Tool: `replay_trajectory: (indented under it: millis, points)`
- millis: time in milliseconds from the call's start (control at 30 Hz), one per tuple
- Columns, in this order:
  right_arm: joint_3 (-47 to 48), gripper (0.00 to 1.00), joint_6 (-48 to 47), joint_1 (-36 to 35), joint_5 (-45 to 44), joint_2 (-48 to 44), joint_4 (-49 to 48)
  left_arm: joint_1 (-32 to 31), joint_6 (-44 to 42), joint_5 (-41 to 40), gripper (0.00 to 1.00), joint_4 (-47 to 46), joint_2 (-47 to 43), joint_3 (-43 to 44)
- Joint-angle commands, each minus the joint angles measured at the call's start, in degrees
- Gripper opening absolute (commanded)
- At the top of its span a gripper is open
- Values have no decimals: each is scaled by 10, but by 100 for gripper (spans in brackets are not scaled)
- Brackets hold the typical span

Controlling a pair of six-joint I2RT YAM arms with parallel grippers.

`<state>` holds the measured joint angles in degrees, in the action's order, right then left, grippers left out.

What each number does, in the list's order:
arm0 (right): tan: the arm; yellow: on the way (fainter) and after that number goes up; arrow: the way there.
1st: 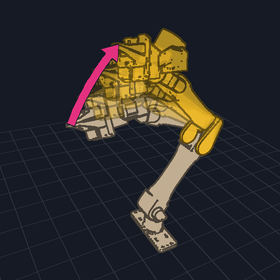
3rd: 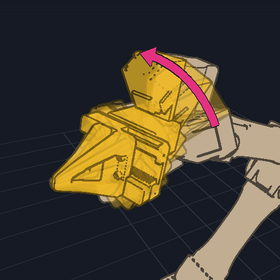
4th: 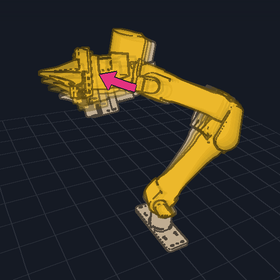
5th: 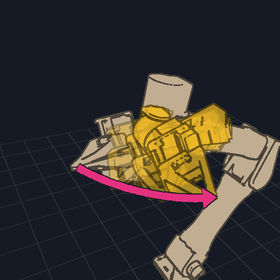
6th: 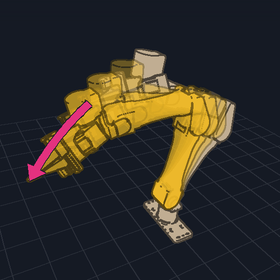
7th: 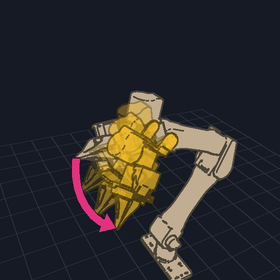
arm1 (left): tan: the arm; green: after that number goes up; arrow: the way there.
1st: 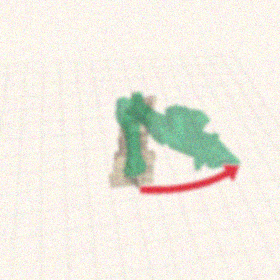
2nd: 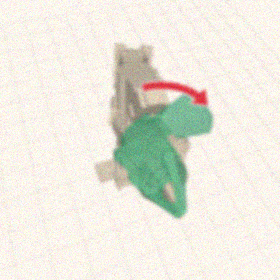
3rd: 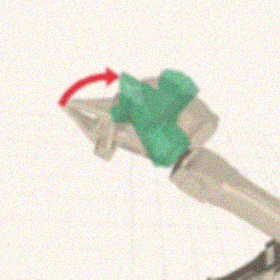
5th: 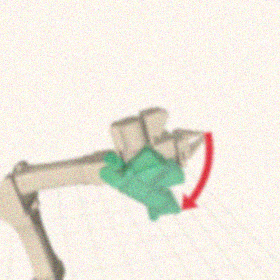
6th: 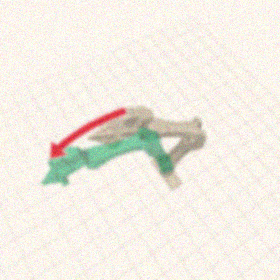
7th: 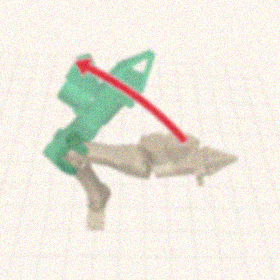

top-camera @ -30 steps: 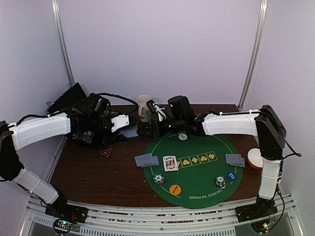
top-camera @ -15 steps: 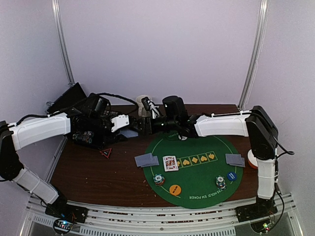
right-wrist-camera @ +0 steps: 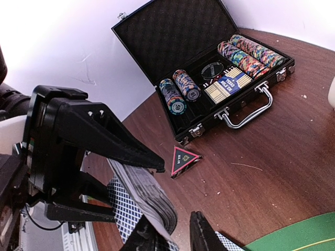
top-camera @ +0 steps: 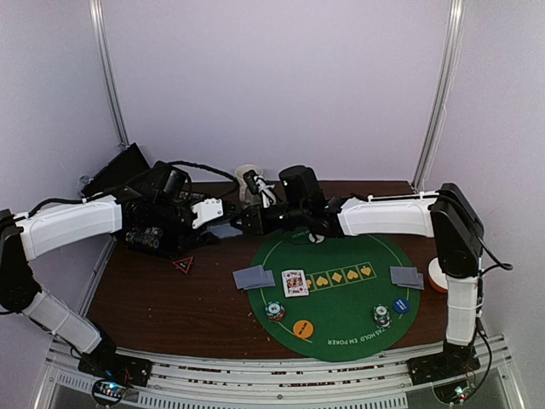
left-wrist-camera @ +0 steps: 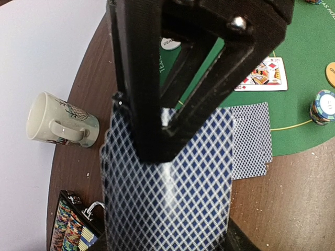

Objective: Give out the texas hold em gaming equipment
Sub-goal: Pick up the poker card from the face-down deck piles.

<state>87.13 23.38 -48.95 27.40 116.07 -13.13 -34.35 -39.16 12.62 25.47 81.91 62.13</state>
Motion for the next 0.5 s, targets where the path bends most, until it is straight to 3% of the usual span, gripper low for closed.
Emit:
replay_trajectory:
  millis: [0, 200, 467]
  points:
    - [-1, 22, -14, 4, -30, -27, 37, -2, -5, 12, 51, -20, -13, -3]
    - [0, 16, -32, 4, -36, -39, 62, -2, -5, 11, 51, -20, -13, -3]
    - [4, 0, -63, 4, -47, -65, 111, -2, -5, 11, 51, -20, -13, -3]
